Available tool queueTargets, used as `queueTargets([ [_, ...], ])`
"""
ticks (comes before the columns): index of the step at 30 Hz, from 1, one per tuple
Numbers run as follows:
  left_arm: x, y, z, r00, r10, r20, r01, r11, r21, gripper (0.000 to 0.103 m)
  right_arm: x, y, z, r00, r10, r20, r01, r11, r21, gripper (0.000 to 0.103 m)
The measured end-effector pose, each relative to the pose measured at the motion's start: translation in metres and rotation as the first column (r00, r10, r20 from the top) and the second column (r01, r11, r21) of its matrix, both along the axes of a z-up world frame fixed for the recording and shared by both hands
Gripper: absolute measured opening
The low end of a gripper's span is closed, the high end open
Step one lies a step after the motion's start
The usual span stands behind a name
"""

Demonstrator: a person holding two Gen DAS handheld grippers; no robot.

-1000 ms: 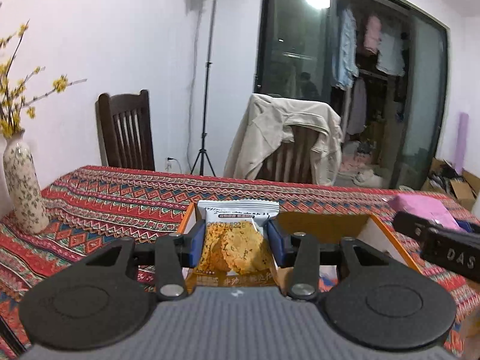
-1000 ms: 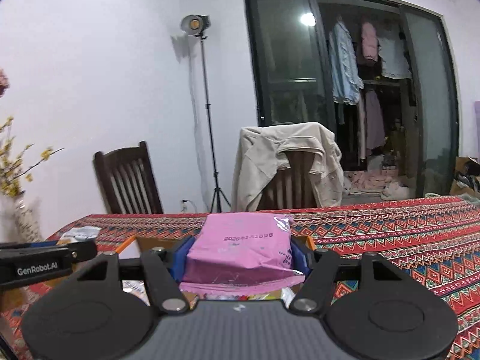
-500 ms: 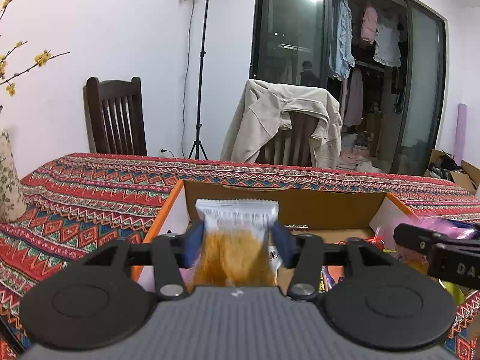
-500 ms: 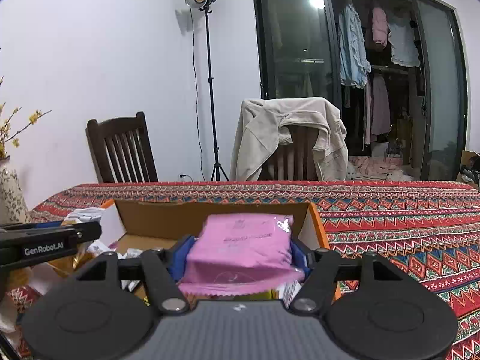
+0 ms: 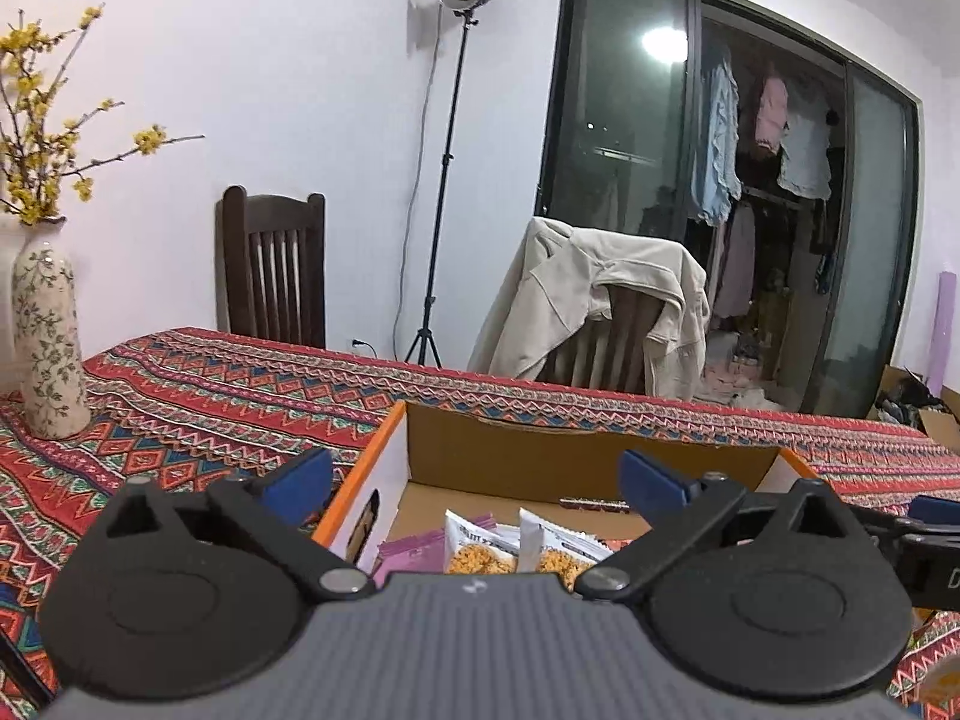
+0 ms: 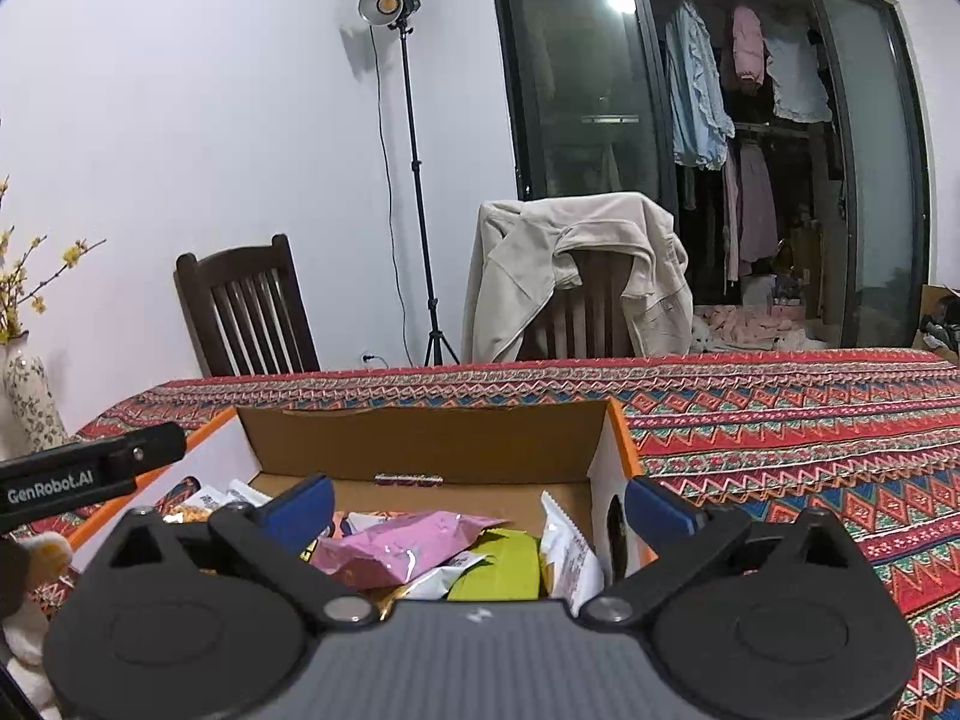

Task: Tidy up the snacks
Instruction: 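Open both grippers to drop the pink and biscuit packets into the box, then move both grippers back from the box to the snack pile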

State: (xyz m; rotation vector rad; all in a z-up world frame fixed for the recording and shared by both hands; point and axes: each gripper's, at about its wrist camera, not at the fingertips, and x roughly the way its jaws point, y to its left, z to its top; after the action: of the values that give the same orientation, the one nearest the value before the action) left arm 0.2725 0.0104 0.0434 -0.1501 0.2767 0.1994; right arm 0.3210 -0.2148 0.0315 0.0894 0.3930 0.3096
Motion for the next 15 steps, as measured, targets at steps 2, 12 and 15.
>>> queueTargets([
  [2, -0.006, 0.000, 0.004, 1.000, 0.021, 0.004, -0.021, 1.000, 0.000, 0.103, -0.004, -0.003, 0.004, 1.000, -0.005, 0.005, 0.005, 1.000, 0.006, 0.103],
  [12, -0.053, 0.011, 0.013, 0.998, 0.056, -0.030, -0.056, 0.998, -0.010, 0.103, -0.033, -0.006, 0.027, 0.998, 0.070, -0.003, -0.070, 0.997, 0.019, 0.103],
  [15, -0.069, 0.017, 0.011, 0.997, 0.060, -0.044, -0.061, 0.998, -0.009, 0.103, -0.048, -0.005, 0.028, 0.996, 0.092, -0.006, -0.092, 0.996, -0.008, 0.103],
])
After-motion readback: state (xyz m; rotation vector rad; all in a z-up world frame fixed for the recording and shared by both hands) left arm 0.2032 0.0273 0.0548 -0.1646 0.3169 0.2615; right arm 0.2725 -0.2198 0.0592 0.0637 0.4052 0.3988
